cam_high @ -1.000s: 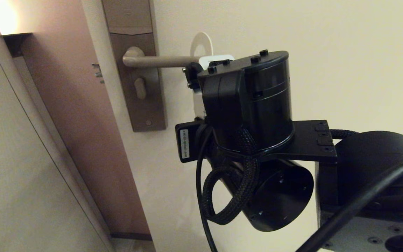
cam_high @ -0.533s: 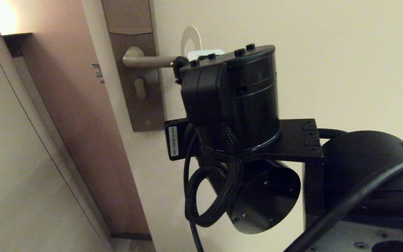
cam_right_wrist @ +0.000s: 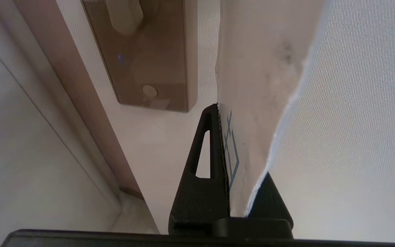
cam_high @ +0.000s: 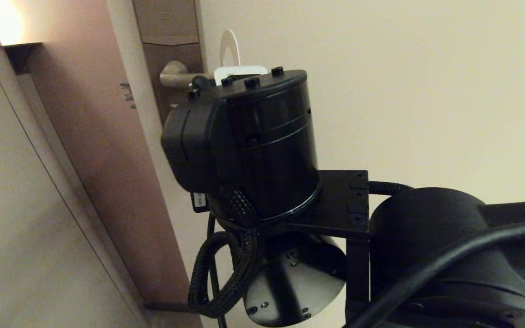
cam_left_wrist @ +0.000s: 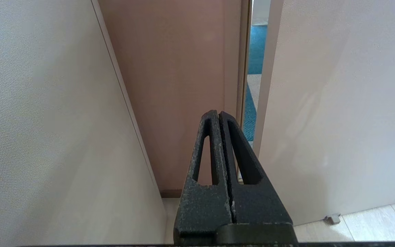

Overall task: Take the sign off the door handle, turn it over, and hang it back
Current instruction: Hang the sign back with the other side facing out

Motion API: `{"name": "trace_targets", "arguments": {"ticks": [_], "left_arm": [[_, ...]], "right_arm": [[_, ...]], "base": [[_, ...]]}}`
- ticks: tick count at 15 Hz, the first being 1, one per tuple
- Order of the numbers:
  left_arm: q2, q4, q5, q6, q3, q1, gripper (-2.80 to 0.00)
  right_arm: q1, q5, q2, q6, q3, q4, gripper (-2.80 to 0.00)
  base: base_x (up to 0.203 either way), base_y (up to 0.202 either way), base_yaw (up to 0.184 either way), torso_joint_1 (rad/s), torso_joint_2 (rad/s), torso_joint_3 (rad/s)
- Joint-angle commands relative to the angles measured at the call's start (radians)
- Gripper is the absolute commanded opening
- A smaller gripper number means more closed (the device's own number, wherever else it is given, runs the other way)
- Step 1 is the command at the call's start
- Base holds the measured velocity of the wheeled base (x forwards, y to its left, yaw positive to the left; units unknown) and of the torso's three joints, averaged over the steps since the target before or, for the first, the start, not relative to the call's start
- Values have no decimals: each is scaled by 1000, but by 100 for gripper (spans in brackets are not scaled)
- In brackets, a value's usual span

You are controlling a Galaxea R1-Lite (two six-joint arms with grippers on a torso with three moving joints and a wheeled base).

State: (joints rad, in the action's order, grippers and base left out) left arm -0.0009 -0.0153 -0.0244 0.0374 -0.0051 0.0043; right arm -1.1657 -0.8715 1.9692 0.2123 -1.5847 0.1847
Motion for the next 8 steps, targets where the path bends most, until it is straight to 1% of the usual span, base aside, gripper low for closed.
{"name": "trace_targets", "arguments": {"ticks": [1, 3, 6, 8], "left_arm": [[1, 0, 0, -1, 1, 0, -280], [1, 0, 0, -1, -1, 0, -280], [1, 0, 0, 0, 1, 0, -280], [1, 0, 0, 1, 1, 0, -280]], "right_arm": [[-12, -19, 22, 1, -23, 1, -280], [-29, -44, 36, 1, -31, 1, -280], [-42, -56, 59, 2, -37, 13, -280], [-47, -57, 82, 4, -68, 26, -280]], "base": [[0, 0, 0, 0, 0, 0], [0, 0, 0, 0, 0, 0], [0, 0, 0, 0, 0, 0], [0, 0, 0, 0, 0, 0]]}}
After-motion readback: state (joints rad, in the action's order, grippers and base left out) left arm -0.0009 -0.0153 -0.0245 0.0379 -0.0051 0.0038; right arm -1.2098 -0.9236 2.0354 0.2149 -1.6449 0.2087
